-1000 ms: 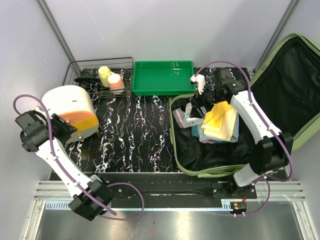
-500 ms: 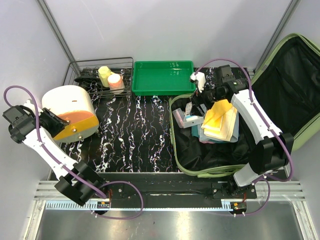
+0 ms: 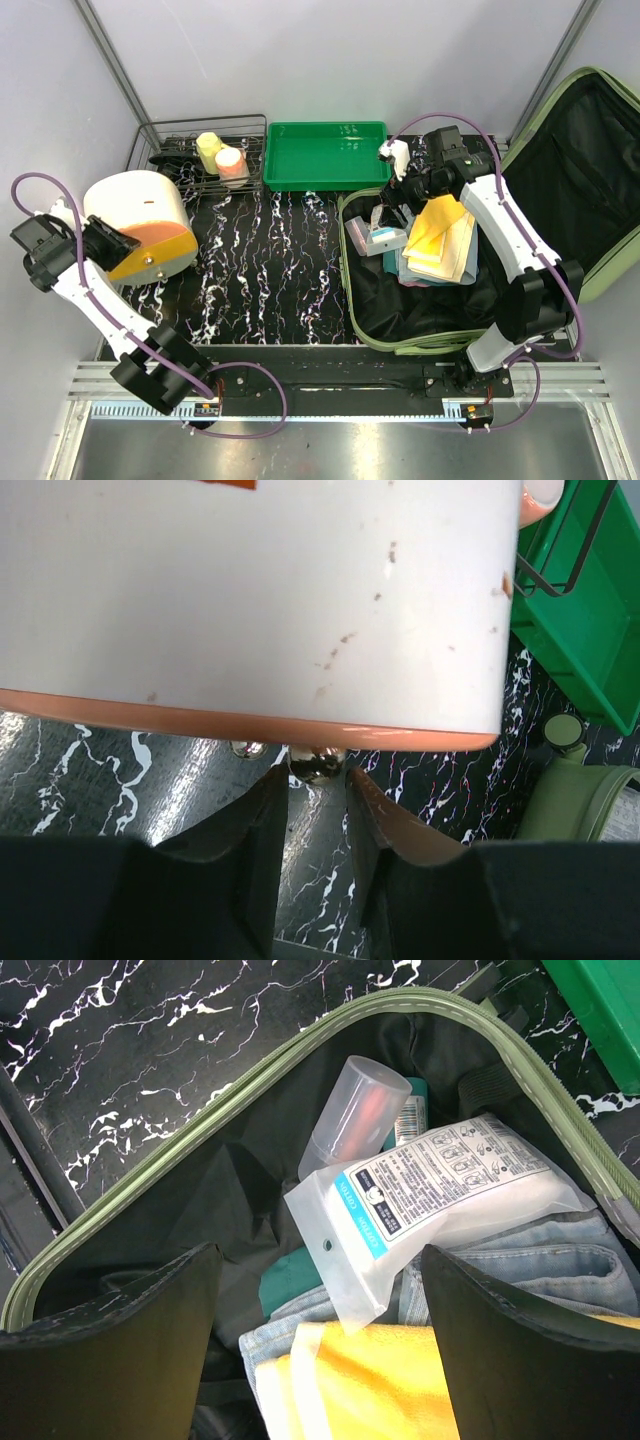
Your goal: Open, take out, and arrange the luggage
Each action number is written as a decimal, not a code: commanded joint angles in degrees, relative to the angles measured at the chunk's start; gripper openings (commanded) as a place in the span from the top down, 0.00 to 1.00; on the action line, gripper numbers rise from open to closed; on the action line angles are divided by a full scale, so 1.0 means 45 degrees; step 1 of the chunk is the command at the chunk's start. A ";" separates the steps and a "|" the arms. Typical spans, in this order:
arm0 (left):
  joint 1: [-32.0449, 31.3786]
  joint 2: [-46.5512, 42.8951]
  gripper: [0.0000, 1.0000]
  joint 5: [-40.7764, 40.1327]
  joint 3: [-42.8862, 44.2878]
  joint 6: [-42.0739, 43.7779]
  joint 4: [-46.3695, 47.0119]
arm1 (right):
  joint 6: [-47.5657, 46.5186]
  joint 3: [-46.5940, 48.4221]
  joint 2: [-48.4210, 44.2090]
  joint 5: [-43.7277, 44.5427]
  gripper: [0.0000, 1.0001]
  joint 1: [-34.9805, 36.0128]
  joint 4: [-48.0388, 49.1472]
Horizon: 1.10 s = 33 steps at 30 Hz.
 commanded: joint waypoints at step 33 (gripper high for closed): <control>0.0072 -0.4040 1.00 0.0294 -0.3136 -0.2344 -0.0842 | -0.0432 0.0738 0.0257 0.0137 0.10 0.0094 -0.0237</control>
